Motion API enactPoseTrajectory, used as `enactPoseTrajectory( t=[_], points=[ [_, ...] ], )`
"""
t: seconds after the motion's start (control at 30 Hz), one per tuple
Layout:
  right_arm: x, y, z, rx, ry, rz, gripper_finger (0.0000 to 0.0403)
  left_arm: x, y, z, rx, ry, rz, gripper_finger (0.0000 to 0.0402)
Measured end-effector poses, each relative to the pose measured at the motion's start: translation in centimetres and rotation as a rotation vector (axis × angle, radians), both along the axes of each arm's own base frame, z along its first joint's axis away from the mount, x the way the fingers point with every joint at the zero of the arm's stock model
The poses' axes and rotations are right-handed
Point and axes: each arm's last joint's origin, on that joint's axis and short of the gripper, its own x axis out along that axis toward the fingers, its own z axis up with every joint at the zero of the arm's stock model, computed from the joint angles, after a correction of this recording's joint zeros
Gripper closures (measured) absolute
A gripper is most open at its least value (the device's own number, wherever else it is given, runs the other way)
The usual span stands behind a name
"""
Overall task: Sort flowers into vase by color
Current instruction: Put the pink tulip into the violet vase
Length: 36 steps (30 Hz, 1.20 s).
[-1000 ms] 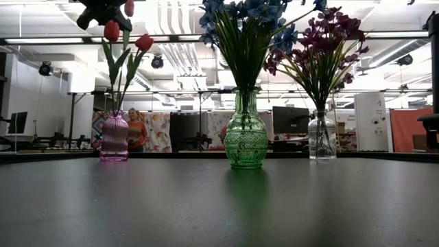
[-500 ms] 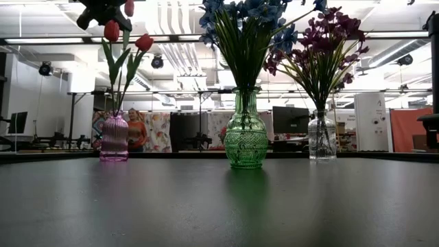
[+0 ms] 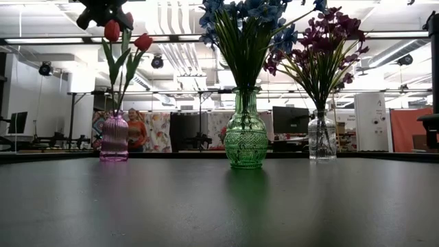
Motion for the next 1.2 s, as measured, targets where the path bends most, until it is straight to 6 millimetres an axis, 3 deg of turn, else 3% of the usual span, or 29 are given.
enactPoseTrajectory(
  t=[0.47, 0.9, 1.2],
  points=[
    [0.0, 0.0, 0.0, 0.0, 0.0, 0.0, 0.0186, -0.01, 0.0, -0.02, -0.001, 0.002, 0.0, 0.0275],
    [0.0, 0.0, 0.0, -0.001, 0.0, 0.0, 0.0186, 0.06, -0.25, -0.27, -0.033, 0.009, -0.073, 0.0164],
    [0.0, 0.0, 0.01, -0.003, -0.001, 0.001, 0.0186, -0.18, -0.59, -0.77, -0.081, 0.043, -0.1, 0.0118]
  ],
)
